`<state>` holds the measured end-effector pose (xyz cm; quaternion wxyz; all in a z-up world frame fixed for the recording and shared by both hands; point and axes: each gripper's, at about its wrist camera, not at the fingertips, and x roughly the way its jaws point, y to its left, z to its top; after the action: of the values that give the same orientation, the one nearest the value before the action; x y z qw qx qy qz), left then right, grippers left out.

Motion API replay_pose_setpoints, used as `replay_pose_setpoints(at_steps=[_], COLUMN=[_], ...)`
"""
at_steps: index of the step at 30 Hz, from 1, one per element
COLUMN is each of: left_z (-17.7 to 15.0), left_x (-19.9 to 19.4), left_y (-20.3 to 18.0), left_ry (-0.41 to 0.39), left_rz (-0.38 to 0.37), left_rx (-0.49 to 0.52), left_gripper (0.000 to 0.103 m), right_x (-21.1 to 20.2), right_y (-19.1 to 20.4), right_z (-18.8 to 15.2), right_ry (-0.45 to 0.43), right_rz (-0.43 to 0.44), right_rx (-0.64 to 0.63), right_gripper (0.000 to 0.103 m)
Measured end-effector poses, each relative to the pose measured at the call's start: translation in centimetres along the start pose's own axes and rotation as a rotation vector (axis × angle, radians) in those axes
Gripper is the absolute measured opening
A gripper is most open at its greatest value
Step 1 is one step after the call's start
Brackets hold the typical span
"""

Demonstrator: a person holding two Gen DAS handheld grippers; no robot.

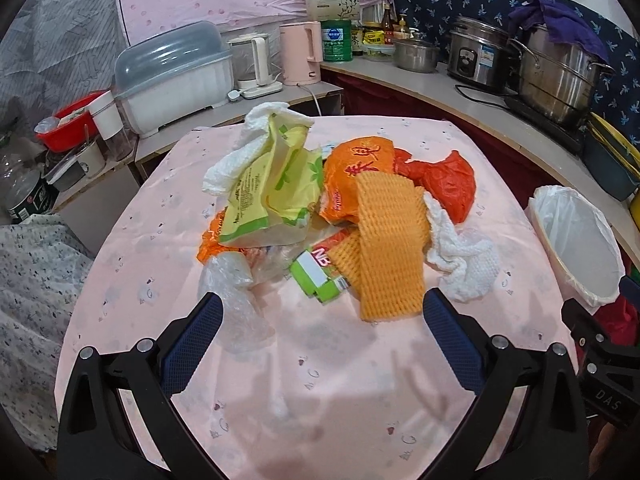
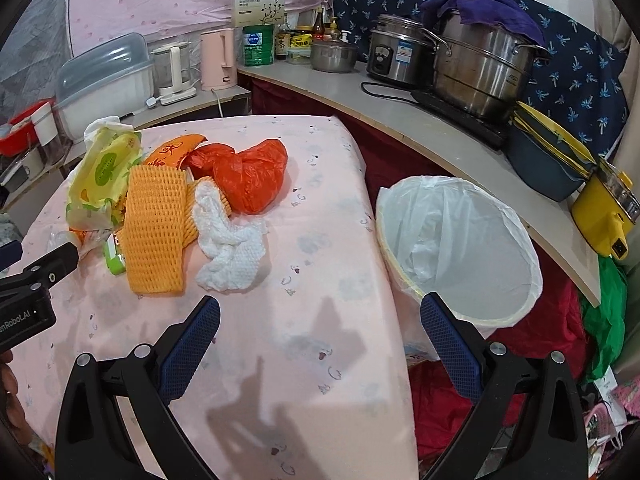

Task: Collect trash
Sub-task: 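Grasp the white foam net with the right tool while the left tool grasps the clear plastic bag, then carry the white foam net with the right tool while the left tool carries the plastic bag to the bin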

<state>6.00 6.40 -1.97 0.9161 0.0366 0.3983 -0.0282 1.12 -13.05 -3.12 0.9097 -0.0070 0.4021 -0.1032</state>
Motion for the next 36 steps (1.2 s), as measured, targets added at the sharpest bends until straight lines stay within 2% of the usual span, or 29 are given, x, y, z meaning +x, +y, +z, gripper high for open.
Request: replay_pose_setpoints(at_steps=[8,13,21,23,25,28,32,33,36], left_z=[-0.2,-1.2,-1.4,-1.2,-1.2,-1.2,-1.6,-1.5,-1.6], left_x=[3.0,5.2,8.2,8.7,9.2,9.8,9.8,9.7,8.8], left_y=[5.2,8.6,10.1,10.0,9.8,9.5,9.2,9.2,9.0], left_ry=[0.037,0.091,0.147,0.148,0.162,0.186,0.199,0.198,0.177], left_rz=[0.021,0.010,-0.015,-0.021,-0.033,-0.046,-0.039,-0.040,-0.034], left_rx=[-0.050,-0.133,-0.171,-0.170,-0.166,-0.160,-0.167,-0.166,-0.151], left_gripper=[0.096,0.096,0.095,0.087,0.080,0.058,0.035,0.034,0.030], right_x=[3.7,6.6,10.4,11.1,11.5,11.9,11.7,11.5,10.6], right_y=[2.9,4.4,5.8,5.9,6.2,6.6,6.7,6.8,6.6], right_z=[2.1,3.0,3.5,3.5,3.3,3.1,2.9,2.9,2.8], right_ry=[0.020,0.047,0.110,0.127,0.137,0.153,0.160,0.158,0.141], right_rz=[0.066,0.078,0.090,0.100,0.124,0.142,0.170,0.175,0.185], right_rx=[-0.013,-0.015,-0.008,-0.005,-0.005,-0.018,-0.022,-0.023,-0.025], right_gripper=[0.095,0.087,0.070,0.066,0.055,0.041,0.023,0.016,0.008])
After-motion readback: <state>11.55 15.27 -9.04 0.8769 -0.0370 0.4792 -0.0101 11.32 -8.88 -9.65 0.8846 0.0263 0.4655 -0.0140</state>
